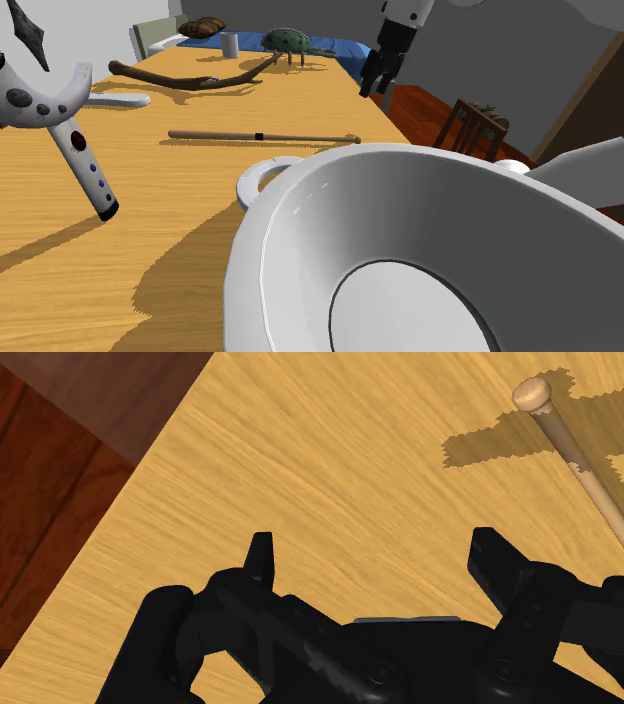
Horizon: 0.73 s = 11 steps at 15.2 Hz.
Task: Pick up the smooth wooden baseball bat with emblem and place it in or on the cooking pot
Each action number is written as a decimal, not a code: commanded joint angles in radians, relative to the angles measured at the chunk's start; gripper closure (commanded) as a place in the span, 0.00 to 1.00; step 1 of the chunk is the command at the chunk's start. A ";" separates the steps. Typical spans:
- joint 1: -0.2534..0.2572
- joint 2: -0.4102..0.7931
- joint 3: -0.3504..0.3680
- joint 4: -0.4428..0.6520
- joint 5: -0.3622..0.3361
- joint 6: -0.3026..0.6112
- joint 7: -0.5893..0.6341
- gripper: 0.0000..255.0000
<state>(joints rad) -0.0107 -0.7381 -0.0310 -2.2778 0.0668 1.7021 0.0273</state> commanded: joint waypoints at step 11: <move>0.136 0.335 0.077 0.239 0.031 0.032 -0.154 0.00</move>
<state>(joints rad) 0.1137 -0.4363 0.0391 -2.0615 0.0962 1.7303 -0.1071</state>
